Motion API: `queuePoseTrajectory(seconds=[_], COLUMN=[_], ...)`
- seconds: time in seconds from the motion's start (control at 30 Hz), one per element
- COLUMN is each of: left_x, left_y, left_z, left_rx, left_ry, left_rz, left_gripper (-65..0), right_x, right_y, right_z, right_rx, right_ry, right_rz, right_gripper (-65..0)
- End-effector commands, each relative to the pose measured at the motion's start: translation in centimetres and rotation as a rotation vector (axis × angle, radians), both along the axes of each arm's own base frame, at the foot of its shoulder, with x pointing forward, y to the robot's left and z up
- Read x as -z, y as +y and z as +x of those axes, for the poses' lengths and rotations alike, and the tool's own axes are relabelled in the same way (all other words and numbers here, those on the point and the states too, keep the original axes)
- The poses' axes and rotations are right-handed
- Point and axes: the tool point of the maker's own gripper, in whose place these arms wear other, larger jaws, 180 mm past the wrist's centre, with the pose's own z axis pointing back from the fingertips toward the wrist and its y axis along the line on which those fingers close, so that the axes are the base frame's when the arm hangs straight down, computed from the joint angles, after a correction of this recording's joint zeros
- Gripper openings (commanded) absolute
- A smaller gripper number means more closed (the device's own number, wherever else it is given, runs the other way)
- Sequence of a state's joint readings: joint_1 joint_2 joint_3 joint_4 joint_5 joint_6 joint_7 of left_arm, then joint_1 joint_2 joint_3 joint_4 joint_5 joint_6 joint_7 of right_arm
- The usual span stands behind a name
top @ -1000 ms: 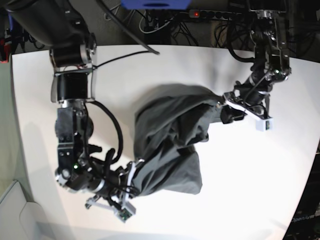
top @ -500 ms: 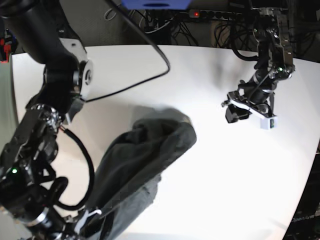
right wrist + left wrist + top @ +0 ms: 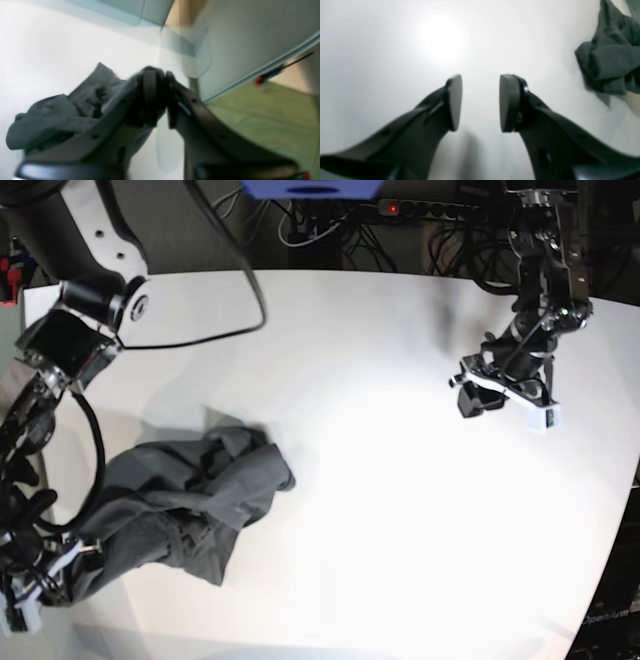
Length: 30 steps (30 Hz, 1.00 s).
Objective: Layout the t-shirt on the table in an organized manner, then fold the t-shirt properly
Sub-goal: 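Drag the t-shirt with the right gripper away from the left gripper, then regrasp the t-shirt with the right gripper and pull it back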
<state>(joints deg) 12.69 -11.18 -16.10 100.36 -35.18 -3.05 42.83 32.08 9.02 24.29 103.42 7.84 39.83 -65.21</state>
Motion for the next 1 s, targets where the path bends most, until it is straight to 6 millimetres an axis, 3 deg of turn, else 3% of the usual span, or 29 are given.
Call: queuePoseTrajectory(seconds=[0.0, 0.17, 0.3, 0.37, 0.5, 0.7, 0.83, 0.97], left_x=[-1.5, -1.4, -1.4, -1.4, -1.4, -1.5, -1.6, -1.2], left_y=[0.0, 0.0, 0.0, 0.0, 0.0, 0.0, 0.1, 0.2], left_z=[0.8, 0.8, 0.8, 0.8, 0.9, 0.8, 0.7, 0.3], left_rx=[0.004, 0.003, 0.003, 0.003, 0.004, 0.004, 0.008, 0.007], left_ry=[-0.055, -0.052, -0.052, -0.052, -0.053, -0.055, -0.053, -0.044], left_rz=[0.0, 0.0, 0.0, 0.0, -0.002, -0.001, 0.005, 0.008], left_gripper=[-40.8, -40.8, -40.8, -40.8, -40.8, -40.8, -40.8, -40.8], right_x=[-0.9, 3.5, 4.6, 4.3, 3.9, 6.9, 11.0, 13.3], right_y=[-1.0, -4.1, -6.5, -6.2, -0.6, 9.8, 13.7, 15.0], right_z=[0.0, -2.4, -4.2, -4.6, -2.8, -1.0, -1.9, -3.2], right_rx=[0.014, 0.124, 0.267, 0.277, 0.103, -0.192, -0.305, -0.341], right_ry=[-0.048, -0.003, -0.036, -0.059, -0.035, 0.092, 0.215, 0.278], right_rz=[0.011, 0.137, 0.277, 0.297, 0.225, 0.144, 0.118, 0.113], right_gripper=[-51.2, -36.2, -33.7, -33.6, -33.6, -33.2, -31.2, -26.2])
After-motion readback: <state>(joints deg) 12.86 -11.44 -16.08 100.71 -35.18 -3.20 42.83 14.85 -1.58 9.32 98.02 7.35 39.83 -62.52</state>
